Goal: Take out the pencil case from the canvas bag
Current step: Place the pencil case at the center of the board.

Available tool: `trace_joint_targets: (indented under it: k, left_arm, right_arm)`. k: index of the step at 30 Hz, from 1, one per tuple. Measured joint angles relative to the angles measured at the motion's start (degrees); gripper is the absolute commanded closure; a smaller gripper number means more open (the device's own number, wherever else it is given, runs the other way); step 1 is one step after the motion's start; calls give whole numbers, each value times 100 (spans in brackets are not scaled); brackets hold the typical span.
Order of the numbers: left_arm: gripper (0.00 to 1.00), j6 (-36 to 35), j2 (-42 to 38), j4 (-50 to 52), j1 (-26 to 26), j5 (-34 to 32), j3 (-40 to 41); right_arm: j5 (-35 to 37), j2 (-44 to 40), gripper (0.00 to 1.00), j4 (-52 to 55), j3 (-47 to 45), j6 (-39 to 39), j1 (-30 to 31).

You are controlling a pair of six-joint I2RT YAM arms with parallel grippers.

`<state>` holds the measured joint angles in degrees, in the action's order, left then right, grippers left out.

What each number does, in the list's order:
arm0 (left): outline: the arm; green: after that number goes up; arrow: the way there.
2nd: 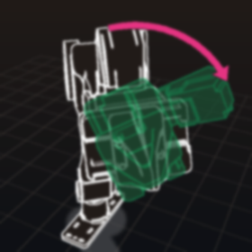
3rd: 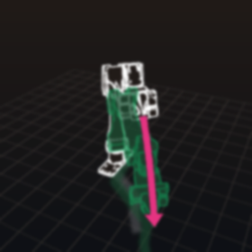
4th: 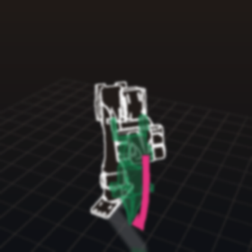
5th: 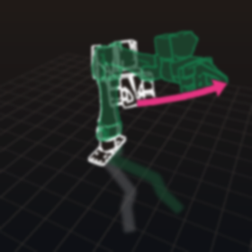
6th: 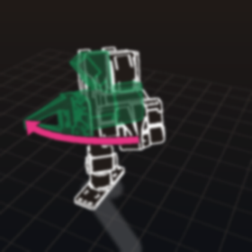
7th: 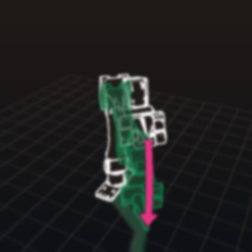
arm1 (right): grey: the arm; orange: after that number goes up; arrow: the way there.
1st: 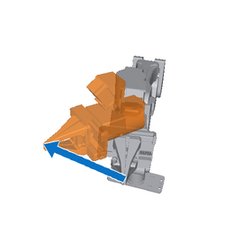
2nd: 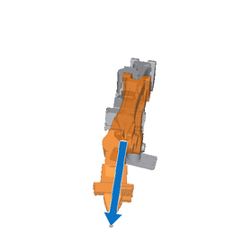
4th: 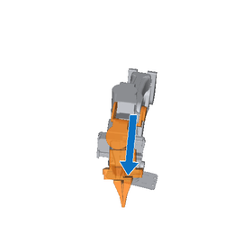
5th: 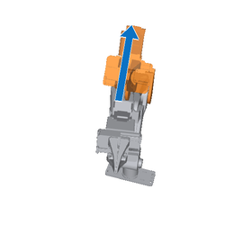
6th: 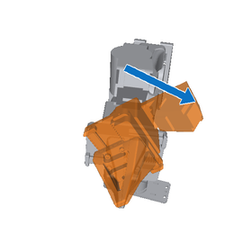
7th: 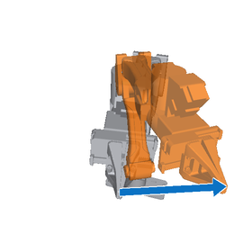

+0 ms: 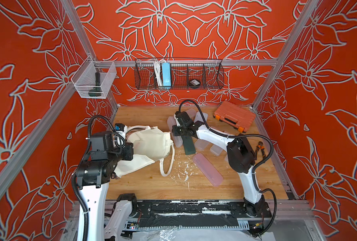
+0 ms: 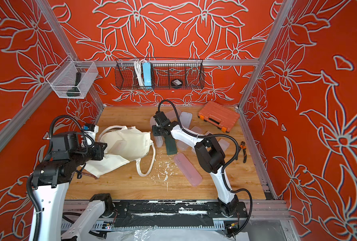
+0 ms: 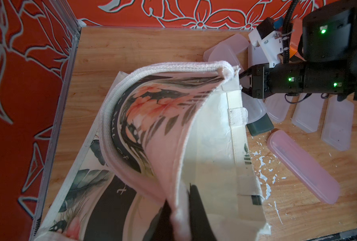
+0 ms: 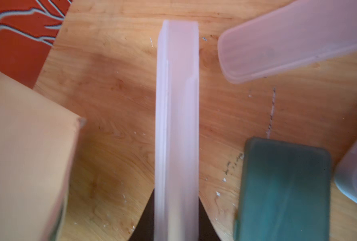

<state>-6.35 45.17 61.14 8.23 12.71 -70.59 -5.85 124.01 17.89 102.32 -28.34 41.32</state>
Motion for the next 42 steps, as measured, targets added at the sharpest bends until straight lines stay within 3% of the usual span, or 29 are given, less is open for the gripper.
trace_joint_targets:
  k: [24, 29, 38, 42]
  left_arm:
    - [100, 0, 17, 15, 0, -63, 2]
    - [100, 0, 17, 17, 0, -39, 11]
    - [100, 0, 17, 20, 20, 48, 26]
    - [100, -2, 17, 17, 55, 50, 39]
  right_arm:
    - [-706, 1714, 79, 407, 1947, 61, -98]
    - [-713, 2118, 69, 726, 2463, 70, -175]
    - [-833, 2153, 43, 988, 2516, -13, -313]
    - [-964, 2153, 38, 1014, 2538, -109, -363]
